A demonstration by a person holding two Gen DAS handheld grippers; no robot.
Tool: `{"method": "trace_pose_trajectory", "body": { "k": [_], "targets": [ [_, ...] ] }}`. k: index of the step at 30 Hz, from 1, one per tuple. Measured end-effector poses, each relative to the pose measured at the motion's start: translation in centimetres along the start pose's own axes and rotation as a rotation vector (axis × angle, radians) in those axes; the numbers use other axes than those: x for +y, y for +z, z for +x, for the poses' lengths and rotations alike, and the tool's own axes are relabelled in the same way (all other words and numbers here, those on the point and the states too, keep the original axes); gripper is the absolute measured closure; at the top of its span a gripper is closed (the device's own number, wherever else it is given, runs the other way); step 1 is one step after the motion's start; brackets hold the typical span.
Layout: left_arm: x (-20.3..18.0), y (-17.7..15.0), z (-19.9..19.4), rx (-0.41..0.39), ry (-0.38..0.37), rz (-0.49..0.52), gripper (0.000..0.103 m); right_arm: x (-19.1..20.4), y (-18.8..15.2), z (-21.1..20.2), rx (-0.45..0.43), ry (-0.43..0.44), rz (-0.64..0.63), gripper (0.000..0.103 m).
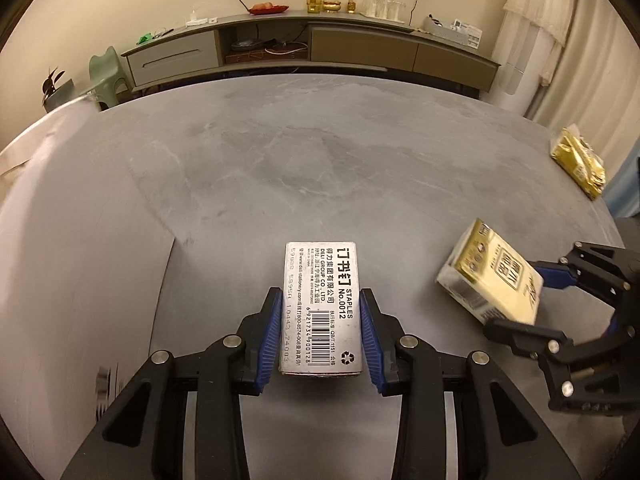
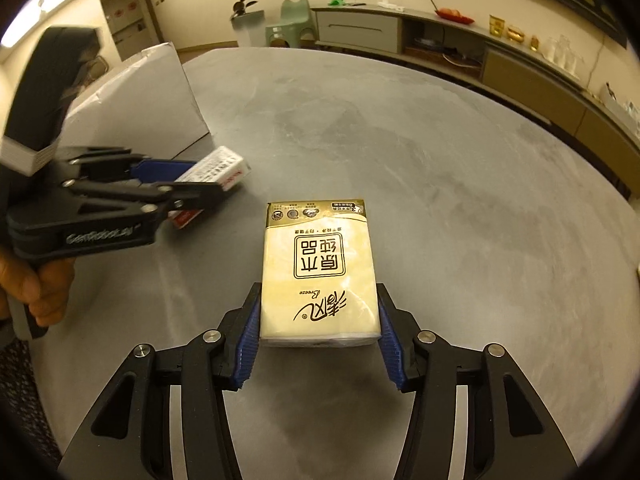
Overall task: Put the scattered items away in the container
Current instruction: 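Grasp the cream tissue pack with the right gripper while the left gripper grasps the staples box, then carry the tissue pack and staples box with both grippers over the box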
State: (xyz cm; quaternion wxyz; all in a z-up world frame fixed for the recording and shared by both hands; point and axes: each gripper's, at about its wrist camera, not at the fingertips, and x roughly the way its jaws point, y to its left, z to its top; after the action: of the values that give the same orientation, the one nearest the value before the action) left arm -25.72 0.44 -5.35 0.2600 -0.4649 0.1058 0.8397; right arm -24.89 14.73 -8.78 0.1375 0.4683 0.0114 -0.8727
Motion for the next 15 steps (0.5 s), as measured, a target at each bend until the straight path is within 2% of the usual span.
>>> {"method": "trace_pose_trajectory", "body": {
  "k": [8, 15],
  "targets": [
    [-0.9, -2.9, -3.8, -0.007, -0.030, -0.014, 0.064, 1.4, -1.6, -2.7, 0.007, 0.024, 0.091, 0.049],
    [-1.9, -6.1, -7.7, -0.021, -0.019, 0.027, 0.064, 4.7, -3.6, -5.5, -0.008, 0.040, 0.081, 0.049]
  ]
}}
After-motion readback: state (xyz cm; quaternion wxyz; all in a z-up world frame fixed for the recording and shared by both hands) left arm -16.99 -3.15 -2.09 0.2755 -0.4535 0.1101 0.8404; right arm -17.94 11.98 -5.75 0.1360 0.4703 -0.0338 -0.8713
